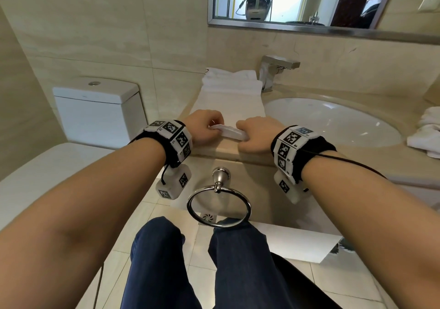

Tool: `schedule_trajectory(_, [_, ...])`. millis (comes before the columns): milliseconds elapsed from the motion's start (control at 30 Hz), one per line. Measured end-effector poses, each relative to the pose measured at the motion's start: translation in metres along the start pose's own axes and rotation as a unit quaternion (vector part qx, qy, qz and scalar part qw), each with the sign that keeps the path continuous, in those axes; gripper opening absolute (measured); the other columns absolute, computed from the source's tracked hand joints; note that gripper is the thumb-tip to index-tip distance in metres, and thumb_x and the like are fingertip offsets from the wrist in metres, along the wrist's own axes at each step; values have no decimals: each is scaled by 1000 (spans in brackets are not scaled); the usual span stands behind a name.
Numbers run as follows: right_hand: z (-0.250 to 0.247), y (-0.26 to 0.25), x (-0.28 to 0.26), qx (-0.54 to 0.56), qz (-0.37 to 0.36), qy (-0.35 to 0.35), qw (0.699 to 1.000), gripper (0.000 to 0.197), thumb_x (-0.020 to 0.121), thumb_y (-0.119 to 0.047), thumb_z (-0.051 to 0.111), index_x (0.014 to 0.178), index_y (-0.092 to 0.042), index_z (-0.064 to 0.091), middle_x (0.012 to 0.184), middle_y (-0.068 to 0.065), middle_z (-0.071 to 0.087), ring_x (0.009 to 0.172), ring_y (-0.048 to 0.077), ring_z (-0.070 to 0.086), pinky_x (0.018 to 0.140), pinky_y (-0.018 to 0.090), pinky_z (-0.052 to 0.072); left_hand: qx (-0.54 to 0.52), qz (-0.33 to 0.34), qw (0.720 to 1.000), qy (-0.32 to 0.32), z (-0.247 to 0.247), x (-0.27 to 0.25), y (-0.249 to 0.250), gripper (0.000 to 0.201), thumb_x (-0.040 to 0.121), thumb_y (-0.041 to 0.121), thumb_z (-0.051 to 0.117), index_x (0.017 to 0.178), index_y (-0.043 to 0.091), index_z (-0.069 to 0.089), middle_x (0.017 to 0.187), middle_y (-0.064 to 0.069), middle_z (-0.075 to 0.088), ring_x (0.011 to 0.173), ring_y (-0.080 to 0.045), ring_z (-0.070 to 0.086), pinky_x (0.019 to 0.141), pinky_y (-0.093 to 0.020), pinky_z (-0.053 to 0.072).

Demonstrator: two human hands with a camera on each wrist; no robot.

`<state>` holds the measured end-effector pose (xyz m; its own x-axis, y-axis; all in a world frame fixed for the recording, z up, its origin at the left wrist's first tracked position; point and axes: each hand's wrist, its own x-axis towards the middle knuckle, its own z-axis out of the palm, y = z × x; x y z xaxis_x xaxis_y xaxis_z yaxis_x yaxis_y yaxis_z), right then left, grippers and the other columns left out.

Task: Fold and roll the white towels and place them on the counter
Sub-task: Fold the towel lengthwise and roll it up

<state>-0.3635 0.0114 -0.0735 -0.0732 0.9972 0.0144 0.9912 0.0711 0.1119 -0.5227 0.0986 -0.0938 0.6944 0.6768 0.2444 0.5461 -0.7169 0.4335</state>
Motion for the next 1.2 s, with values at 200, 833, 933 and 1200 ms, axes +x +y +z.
schedule_trajectory(200, [1, 6, 3, 85, 25, 26, 996, 26, 85, -17, 51, 64, -17, 36, 76, 7, 48, 75, 27, 47, 63, 28, 33, -30, -66, 997, 11, -12, -2, -13, 28, 86, 30, 66, 100, 5, 65, 94, -4, 58, 88, -17, 52, 74, -26, 38])
schedule_trajectory(833, [17, 25, 16, 241, 127, 25, 962, 25, 96, -14, 30, 112, -7, 47, 111, 17, 56, 95, 31, 50, 84, 37, 40, -31, -182, 982, 43, -10, 3, -35, 35, 89, 39, 60, 101, 6, 63, 93, -4, 53, 87, -16, 49, 75, -27, 36])
schedule_trajectory(933, [17, 26, 20, 224, 140, 36, 964, 25, 95, -13, 31, 112, -6, 48, 110, 18, 56, 89, 29, 48, 79, 35, 38, -27, -200, 977, 64, -12, 7, -38, 23, 88, 34, 63, 92, 11, 59, 85, 0, 51, 85, -16, 48, 74, -26, 36])
schedule_trajectory(1200, [28, 26, 23, 113, 158, 56, 979, 25, 90, -16, 38, 114, -9, 44, 114, 16, 52, 100, 34, 50, 82, 38, 38, 10, -135, 985, 106, -2, 13, -42, 21, 86, 21, 66, 96, 4, 60, 97, -6, 45, 86, -21, 48, 77, -27, 39])
